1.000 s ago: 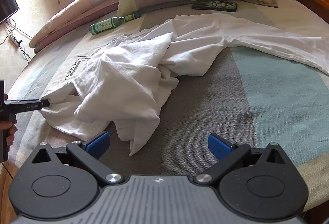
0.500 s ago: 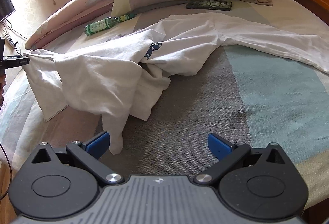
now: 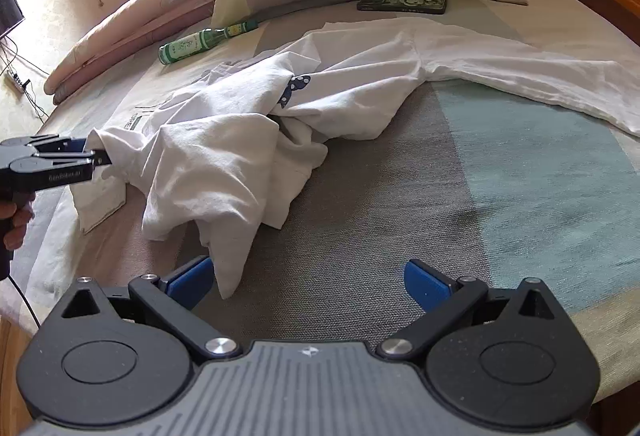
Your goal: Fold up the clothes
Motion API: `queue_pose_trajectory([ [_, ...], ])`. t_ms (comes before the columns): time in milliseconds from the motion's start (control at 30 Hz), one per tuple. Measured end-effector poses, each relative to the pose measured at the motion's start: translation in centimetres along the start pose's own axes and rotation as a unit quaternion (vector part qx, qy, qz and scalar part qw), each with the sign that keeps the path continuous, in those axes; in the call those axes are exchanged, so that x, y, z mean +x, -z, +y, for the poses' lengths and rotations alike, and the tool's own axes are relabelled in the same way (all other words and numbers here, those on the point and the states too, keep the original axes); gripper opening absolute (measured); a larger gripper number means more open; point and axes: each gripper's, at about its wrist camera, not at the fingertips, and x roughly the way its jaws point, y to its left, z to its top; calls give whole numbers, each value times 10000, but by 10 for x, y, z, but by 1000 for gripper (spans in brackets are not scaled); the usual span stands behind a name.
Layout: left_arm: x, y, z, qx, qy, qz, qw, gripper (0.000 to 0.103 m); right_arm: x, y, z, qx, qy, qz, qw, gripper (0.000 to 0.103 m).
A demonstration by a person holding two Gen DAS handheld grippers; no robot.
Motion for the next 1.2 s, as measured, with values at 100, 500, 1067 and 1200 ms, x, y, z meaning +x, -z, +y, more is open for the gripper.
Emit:
queue_pose_trajectory([
  [100,-19,20,4,-87,-82,-68,9999,44,0,1,-2,3,10,13,10000,103],
  [500,-56,84,52,-628,-451,31,9970,51,9,3,5,-97,8,99,9999,103],
  [1067,15,80,105,-1409,-674,102,9877,51,3,2,77,-1009,-936,315,9900,103],
  [1200,21,78,105,-1356,-793,-11,9876,53,6,4,93,-1166,-1019,355,9873,103],
])
